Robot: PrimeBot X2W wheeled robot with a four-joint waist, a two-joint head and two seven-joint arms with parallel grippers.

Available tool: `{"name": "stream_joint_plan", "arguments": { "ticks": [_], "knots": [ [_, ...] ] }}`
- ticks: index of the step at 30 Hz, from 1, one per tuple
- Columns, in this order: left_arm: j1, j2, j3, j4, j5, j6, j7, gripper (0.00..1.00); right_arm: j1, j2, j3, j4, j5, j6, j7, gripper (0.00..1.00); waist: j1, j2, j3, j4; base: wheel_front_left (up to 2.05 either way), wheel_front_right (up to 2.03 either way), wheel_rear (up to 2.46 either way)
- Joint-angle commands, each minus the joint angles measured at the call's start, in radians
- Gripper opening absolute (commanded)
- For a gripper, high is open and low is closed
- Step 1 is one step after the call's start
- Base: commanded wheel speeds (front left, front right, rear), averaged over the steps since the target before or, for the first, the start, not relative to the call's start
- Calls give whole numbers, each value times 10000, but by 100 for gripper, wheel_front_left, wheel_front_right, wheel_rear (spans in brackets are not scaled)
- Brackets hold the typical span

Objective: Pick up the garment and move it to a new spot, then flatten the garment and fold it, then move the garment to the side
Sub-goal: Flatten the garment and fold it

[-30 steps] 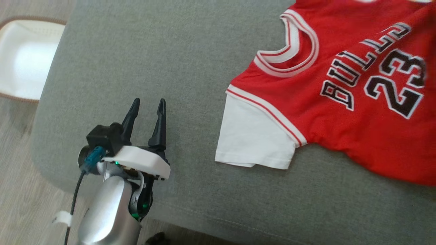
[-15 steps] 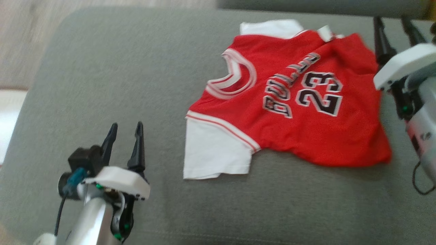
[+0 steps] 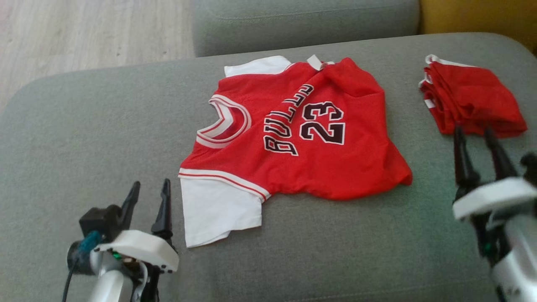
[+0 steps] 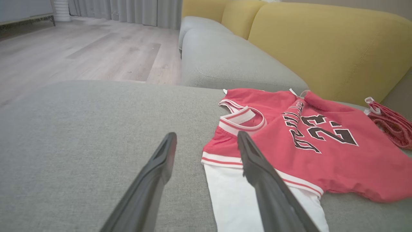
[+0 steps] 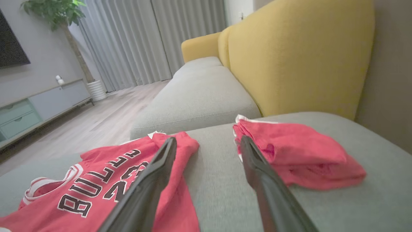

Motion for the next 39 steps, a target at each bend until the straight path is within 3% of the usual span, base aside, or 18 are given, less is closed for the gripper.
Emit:
{"name": "stream_joint_plan", "arguments": {
  "ticks": [1, 5, 9, 15, 22, 26, 33, 34, 35, 36, 39],
  "knots": [
    [-294, 208, 267, -279, -51, -21, 67, 100, -73, 36, -46, -513, -167, -7, -107, 100, 1, -1, -20, -74, 0, 0, 0],
    [-506, 386, 134, -297, -73, -133, 660, 100, 805, 754, -971, -1694, -861, -7, 220, 100, 1, -1, 57, -206, 0, 0, 0],
    [-1267, 723, -14, -94, -305, -573, 1832, 100, 1246, 1315, -1562, -2860, -1494, -7, 858, 100, 1, -1, 204, -314, 0, 0, 0],
    [-3111, 1627, -493, 939, -1059, -1232, 4757, 100, 1553, 2000, -1903, -4207, -1974, -7, 1558, 100, 1, -1, 591, -723, 0, 0, 0],
    [-4836, 2492, -1286, 2545, -2749, -1357, 7364, 100, 1595, 2472, -1911, -4729, -2091, -7, 1807, 100, 1, -1, 1044, -1519, 0, 0, 0],
    [-5278, 3059, -1838, 3246, -3446, -1360, 7986, 100, 1573, 2570, -1971, -4771, -2113, -7, 1824, 100, 1, -1, 1203, -1875, 0, 0, 0],
    [-5580, 3396, -2550, 3906, -4138, -1361, 8619, 98, 1579, 2593, -2068, -4807, -2149, -7, 1856, 100, 1, -1, 1285, -2070, 0, 0, 0],
    [-5611, 3430, -2657, 3922, -4256, -1362, 8687, 51, 1599, 2598, -2092, -4819, -2161, -7, 1861, 100, 1, -1, 1282, -2064, 0, 0, 0],
    [-5671, 3490, -2746, 3909, -4326, -1362, 8647, 19, 1615, 2600, -2122, -4826, -2170, -7, 1867, 100, 1, -1, 1281, -2047, 0, 0, 0],
    [-5733, 3542, -2810, 3927, -4384, -1362, 8579, 0, 1627, 2601, -2154, -4827, -2180, -7, 1869, 100, 1, -1, 1270, -2017, 0, 0, 0],
    [-5918, 3713, -2993, 4054, -4527, -1362, 8524, 0, 1659, 2619, -2202, -4867, -2223, -7, 1902, 100, 1, -1, 1221, -1890, 0, 0, 0]
  ]
}}
